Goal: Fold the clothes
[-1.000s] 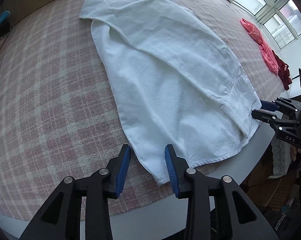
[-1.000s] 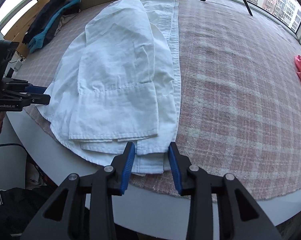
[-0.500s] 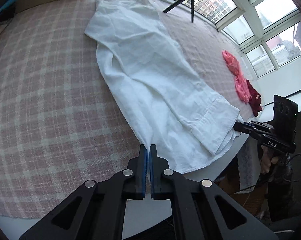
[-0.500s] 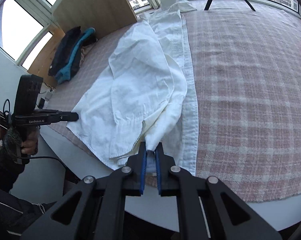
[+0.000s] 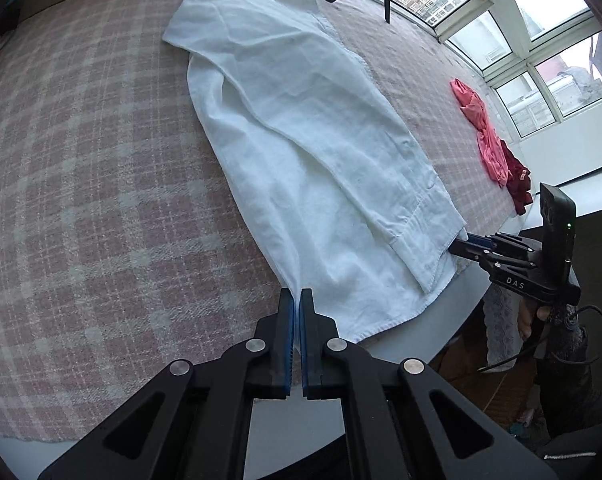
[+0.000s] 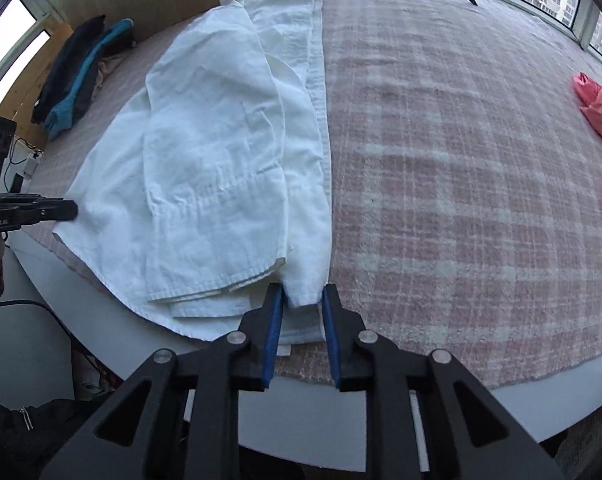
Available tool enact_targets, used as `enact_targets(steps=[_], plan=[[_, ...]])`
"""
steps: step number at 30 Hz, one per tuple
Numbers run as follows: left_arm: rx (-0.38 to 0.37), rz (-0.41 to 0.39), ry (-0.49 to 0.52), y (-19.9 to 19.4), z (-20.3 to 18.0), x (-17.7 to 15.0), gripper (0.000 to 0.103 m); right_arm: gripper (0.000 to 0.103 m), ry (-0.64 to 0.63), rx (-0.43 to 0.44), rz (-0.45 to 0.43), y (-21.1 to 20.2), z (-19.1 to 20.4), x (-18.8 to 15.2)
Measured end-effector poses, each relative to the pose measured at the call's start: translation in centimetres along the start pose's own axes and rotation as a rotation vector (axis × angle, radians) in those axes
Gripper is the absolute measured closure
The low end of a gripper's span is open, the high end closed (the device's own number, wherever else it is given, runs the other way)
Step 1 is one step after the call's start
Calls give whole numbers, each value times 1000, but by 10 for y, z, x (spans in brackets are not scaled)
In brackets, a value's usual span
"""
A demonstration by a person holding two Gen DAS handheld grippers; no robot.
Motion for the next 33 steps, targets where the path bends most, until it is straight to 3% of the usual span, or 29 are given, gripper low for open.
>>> enact_targets(steps=[5, 7, 8, 12, 16, 20, 24, 30, 33], plan=[[30, -7, 37, -1, -2, 0, 101, 69, -59, -35, 0, 6, 15, -3], [50, -10, 54, 1, -2, -1, 101, 74, -118, -60, 20, 9, 20, -3], [65, -10, 65, 3, -3, -1, 101, 91, -109, -31, 25, 10, 21, -3], [97, -21, 108, 0, -6, -2, 101, 95, -139, 22, 63, 9, 29, -2], [70, -54, 104, -23, -6, 11, 101, 96, -76, 147, -8, -22, 37, 19], [48, -100, 89, -49, -1, 38, 101, 96, -35, 236, -123, -61, 41, 57], [50, -159, 60, -70, 8, 82, 101, 96, 3, 315, -183, -80, 40, 101], [120, -193, 13, -59, 28, 162, 101, 96, -32, 316, -182, -66, 35, 191], [132, -151, -17, -28, 42, 192, 99, 95, -82, 268, -133, -39, 30, 228]])
Point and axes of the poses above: each gripper's, at about its wrist camera, not at the fingertips, and y roughly the way its jaws point, z to its left, x to its top, the point moved 9 cm from there along y, roughly the way its jaws point, and after that the axes turned 14 degrees about x, right-handed, at the moved point
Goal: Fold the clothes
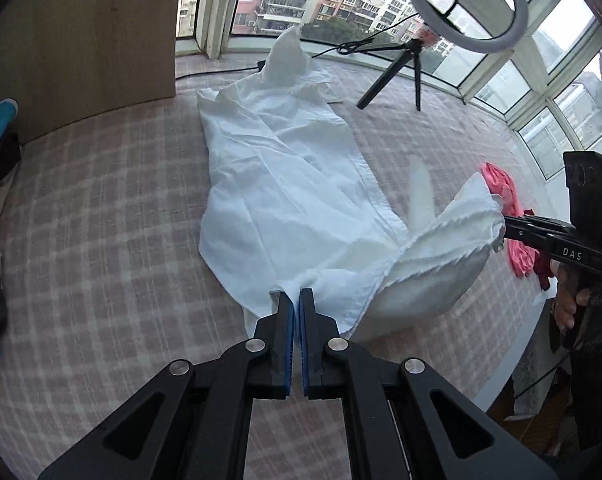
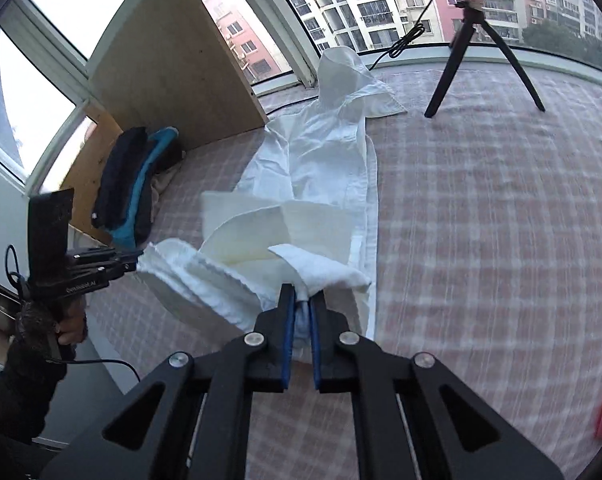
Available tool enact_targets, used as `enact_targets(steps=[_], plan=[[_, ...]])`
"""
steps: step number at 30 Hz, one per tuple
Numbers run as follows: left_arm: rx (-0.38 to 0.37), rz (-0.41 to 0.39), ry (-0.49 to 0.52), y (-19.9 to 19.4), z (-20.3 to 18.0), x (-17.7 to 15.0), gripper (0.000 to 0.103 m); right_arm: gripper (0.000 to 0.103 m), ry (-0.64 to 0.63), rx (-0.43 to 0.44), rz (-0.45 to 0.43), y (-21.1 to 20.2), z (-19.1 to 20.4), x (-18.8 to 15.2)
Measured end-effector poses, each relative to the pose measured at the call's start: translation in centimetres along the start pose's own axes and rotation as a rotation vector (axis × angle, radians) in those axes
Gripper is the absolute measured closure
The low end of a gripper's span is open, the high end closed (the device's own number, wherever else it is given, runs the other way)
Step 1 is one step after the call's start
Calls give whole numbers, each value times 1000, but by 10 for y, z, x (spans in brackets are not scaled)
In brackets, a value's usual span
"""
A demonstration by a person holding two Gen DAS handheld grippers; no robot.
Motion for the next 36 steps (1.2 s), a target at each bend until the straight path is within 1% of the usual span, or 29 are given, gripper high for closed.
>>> enact_targets(steps=[2, 3, 5, 6, 9, 11, 12, 14, 16, 18, 19, 20, 21, 22, 23, 25, 27, 28, 29, 30, 33, 35, 36], plan=[[16, 28, -43, 22, 10, 12, 96, 91, 7, 2, 36, 19, -13, 14], [19, 45, -66, 32, 15, 17, 95, 91, 20, 1, 47, 27, -22, 20], [8, 91, -111, 46, 22, 20, 95, 87, 56, -10, 57, 34, -38, 29], [2, 102, -117, 50, 23, 21, 95, 85, 68, -13, 55, 34, -44, 33], [-9, 123, -132, 53, 25, 21, 95, 84, 88, 1, 40, 28, -57, 44], [-19, 153, -145, 55, 24, 21, 95, 84, 83, 13, 23, 19, -60, 49], [-19, 173, -149, 57, 24, 21, 94, 84, 73, 34, 17, 17, -56, 50], [-14, 195, -153, 60, 22, 21, 94, 84, 18, 112, 25, 18, -37, 49], [-14, 207, -162, 61, 21, 22, 94, 84, -54, 130, 84, 32, -17, 41], [-12, 215, -177, 59, 23, 21, 94, 84, -115, 153, 161, 56, 2, 29], [5, 209, -169, 55, 24, 21, 93, 84, -135, 140, 184, 69, 5, 26], [32, 199, -161, 51, 27, 22, 80, 84, -156, 128, 207, 81, 9, 22], [77, 176, -156, 43, 33, 23, 65, 84, -176, 115, 231, 93, 12, 18], [109, 146, -151, 34, 39, 25, 61, 84, -193, 103, 249, 104, 14, 16], [128, 120, -149, 23, 45, 25, 60, 84, -195, 93, 246, 111, 12, 19], [159, 93, -154, 7, 56, 20, 60, 84, -201, 75, 238, 123, 7, 27], [155, 93, -139, -1, 57, 11, 60, 84, -206, 59, 230, 135, 3, 34], [147, 100, -120, -1, 51, 5, 60, 84, -208, 58, 226, 138, 2, 39], [146, 106, -95, 1, 44, -1, 60, 84, -209, 54, 219, 138, 2, 43], [162, 110, -55, 7, 35, -4, 60, 84, -205, 50, 209, 136, 3, 47], [205, 124, 56, 26, 12, -13, 60, 84, -192, 51, 170, 115, 9, 53], [186, 155, 60, 46, 9, -17, 60, 84, -189, 15, 131, 93, 6, 53], [169, 171, 50, 55, 8, -19, 62, 84, -185, -2, 113, 83, 3, 52]])
Point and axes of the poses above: each gripper's, at about its wrist camera, not at the fingertips, and y roughly the way its jaws point, z to its left, x to its top, the point moved 9 cm from there along y, roughly the way its jaws point, and after that the axes turned 14 degrees about x, right-handed, at the moved point
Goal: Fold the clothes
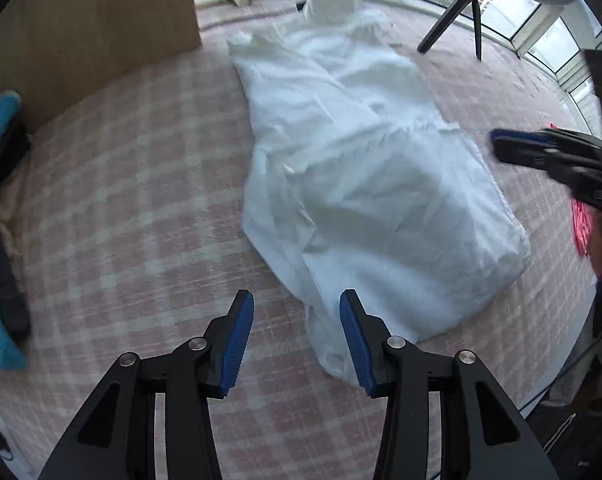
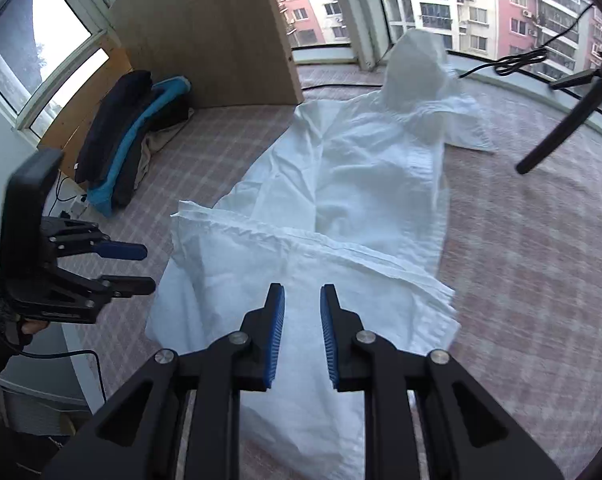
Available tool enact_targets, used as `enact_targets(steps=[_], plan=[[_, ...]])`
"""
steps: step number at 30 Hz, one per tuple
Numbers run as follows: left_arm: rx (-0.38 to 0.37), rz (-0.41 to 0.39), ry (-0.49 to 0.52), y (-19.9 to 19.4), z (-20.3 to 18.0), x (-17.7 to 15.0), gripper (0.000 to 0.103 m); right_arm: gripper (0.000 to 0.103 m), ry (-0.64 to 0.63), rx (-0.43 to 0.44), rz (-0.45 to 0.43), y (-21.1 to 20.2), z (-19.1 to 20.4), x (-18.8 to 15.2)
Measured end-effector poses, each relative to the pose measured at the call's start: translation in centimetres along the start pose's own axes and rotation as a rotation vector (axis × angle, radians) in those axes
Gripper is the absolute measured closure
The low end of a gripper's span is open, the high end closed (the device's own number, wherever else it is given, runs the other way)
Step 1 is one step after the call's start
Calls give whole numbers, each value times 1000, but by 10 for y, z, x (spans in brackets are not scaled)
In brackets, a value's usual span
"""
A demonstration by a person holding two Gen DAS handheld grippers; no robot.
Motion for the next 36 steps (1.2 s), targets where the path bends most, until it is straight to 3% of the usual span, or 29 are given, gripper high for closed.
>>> enact_targets(steps=[1, 3, 5, 9, 12, 15, 19, 22, 24, 26, 31, 34, 36], plan=[[-21, 15, -18, 7, -1, 0, 67, 84, 14, -14, -10, -8, -4, -5], [-71, 22, -51, 11, -1, -2, 96, 84, 49, -44, -24, -20, -14, -15], [-117, 12, -77, 6, 0, -4, 100, 84, 70, -59, -12, -22, -20, -26], [-141, -12, -90, -7, 7, -21, 101, 84, 76, -53, 33, -3, -21, -43], [-89, 30, -80, 16, 13, -37, 103, 84, 74, -74, 68, 24, -26, -49], [-40, 28, -106, 26, 25, -36, 103, 85, 77, -167, 85, 33, -42, -47], [-27, -108, -105, -16, 35, -17, 103, 86, 75, -162, 50, 13, -34, -40], [-90, -187, -32, -37, 9, 2, 103, 86, 23, -93, -7, 4, -8, -27], [-130, -201, 13, -33, -12, 18, 100, 86, -6, -83, 7, 15, 3, -21], [-151, -187, 28, -18, -26, 29, 99, 86, -24, -96, 38, 30, 4, -21], [-117, -131, 21, 28, -21, 33, 101, 86, 22, -153, 70, 48, -29, -31], [-138, -143, 12, 26, -14, 32, 101, 94, 52, -167, 58, 44, -47, -35], [-110, -156, 8, 17, -8, 33, 101, 97, 63, -183, 53, 37, -52, -34]])
Point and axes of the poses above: each gripper's, at about its wrist camera, not at the fingertips, and y roughly the way its jaws point, z to its left, x to its top, the point moved 9 cm from there along y, roughly the way its jaws point, and after that the axes turned 14 degrees about x, right-handed, at the moved point
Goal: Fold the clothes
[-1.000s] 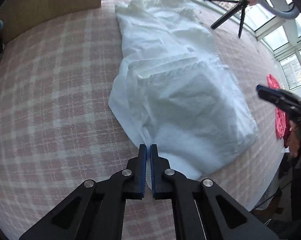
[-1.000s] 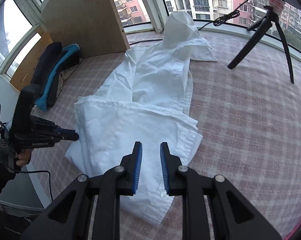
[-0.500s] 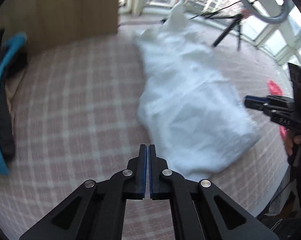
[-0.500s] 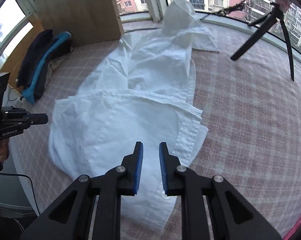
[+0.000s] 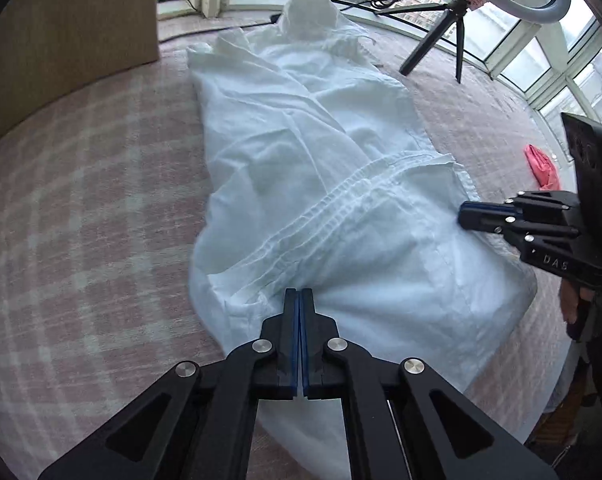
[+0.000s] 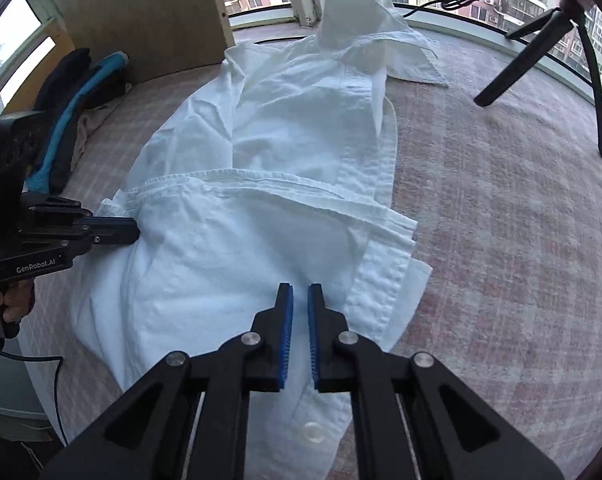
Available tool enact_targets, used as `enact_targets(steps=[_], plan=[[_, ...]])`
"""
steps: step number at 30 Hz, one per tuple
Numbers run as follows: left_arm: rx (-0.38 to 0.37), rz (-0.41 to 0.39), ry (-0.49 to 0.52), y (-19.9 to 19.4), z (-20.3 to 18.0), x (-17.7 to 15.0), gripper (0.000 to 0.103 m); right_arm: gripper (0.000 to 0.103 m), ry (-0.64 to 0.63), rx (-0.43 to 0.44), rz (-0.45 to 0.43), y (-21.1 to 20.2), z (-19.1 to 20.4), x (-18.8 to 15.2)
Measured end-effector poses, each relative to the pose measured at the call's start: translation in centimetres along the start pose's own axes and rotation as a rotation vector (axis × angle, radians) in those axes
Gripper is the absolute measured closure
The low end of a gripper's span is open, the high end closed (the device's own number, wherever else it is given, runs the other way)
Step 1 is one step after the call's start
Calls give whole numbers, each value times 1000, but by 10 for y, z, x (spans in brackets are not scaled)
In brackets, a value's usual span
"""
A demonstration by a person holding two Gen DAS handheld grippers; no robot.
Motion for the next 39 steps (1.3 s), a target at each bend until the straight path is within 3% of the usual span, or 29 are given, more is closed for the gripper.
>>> enact_targets(steps=[2, 5, 8, 11, 15, 20, 22, 25, 28, 30, 33, 37, 39], plan=[[-29, -31, -6, -18, -5, 3, 103, 96, -31, -35, -25, -12, 4, 3], [-98, -61, 19, -43, -28, -2, 103, 96, -30, 72, -69, -28, 30, 3], [-176, -51, 74, -51, -63, -17, 102, 96, -88, 151, -46, -29, 68, -8], [-154, -15, 129, -36, -80, -36, 97, 96, -108, 190, 4, -15, 91, -23], [-72, 42, 129, -10, -58, -64, 101, 99, -125, 84, 49, 6, 72, -41], [-69, 39, -3, -33, -8, -82, 102, 101, -30, 1, 12, -15, 26, -50], [-94, 22, -28, -50, -9, -85, 103, 101, -20, 29, -19, -33, 33, -53], [-94, 27, 19, -62, -28, -98, 102, 101, -14, 81, -48, -52, 53, -66], [-54, 43, 42, -62, -31, -113, 94, 98, -22, 62, -41, -58, 65, -85], [-15, 59, 9, -56, -15, -119, 82, 97, -3, 42, -35, -60, 61, -96], [-11, 87, -52, -44, 0, -120, 82, 96, 50, 26, -16, -61, 42, -107], [-61, 110, -33, -30, -11, -117, 81, 96, 64, 29, 2, -55, 35, -111], [-100, 125, -67, -25, -14, -116, 91, 96, 62, 33, 2, -53, 34, -111]])
Point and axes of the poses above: each gripper's, at about its wrist camera, not at the fingertips, and y roughly the way its jaws point, z to its left, x to its top, the point moved 9 cm from there along y, roughly the way its jaws point, and after that the axes turned 14 degrees about x, right-handed, at the moved point
